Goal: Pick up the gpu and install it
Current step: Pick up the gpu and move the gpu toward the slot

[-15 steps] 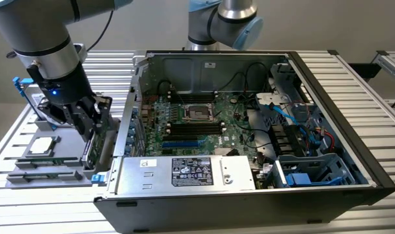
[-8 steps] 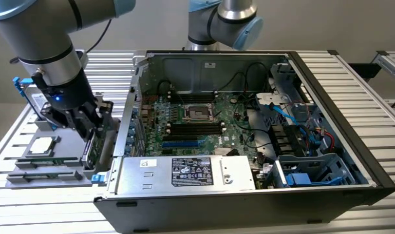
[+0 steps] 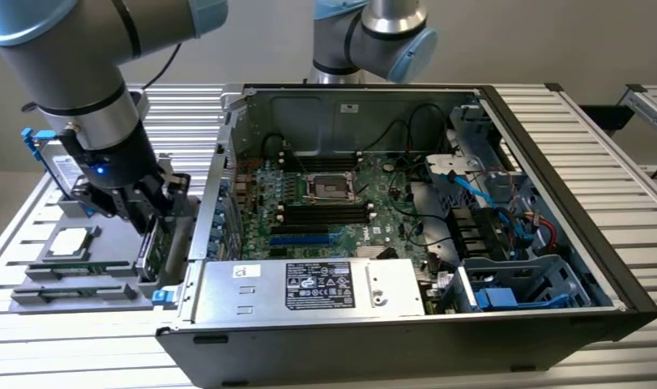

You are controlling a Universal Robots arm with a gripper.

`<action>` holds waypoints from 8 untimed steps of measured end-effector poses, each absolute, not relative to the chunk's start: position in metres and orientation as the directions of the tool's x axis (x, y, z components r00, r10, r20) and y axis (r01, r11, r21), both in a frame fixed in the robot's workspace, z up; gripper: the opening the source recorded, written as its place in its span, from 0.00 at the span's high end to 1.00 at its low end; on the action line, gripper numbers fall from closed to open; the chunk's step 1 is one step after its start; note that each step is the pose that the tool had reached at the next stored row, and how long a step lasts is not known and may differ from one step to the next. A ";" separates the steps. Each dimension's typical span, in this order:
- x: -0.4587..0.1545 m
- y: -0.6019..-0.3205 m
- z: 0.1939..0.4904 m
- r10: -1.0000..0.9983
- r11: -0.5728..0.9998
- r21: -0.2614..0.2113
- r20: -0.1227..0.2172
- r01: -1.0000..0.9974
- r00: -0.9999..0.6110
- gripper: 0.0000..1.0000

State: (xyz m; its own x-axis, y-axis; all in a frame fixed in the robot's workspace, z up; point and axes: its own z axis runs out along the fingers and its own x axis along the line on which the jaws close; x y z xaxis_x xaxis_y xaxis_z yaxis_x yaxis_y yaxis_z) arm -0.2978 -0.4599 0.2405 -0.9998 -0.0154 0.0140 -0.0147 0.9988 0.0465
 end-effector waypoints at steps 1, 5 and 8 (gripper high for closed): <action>-0.297 -0.460 0.240 -0.015 0.999 0.046 0.014 -0.015 -1.000 0.58; -0.297 -0.460 0.240 -0.014 0.999 0.046 0.014 -0.013 -1.000 0.58; -0.297 -0.460 0.238 -0.003 0.999 0.046 0.014 -0.003 -1.000 0.58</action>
State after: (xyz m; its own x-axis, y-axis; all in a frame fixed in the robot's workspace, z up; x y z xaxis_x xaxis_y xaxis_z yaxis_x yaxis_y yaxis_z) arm -0.2972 -0.4599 0.2384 -0.9999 -0.0034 0.0138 -0.0028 0.9989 0.0464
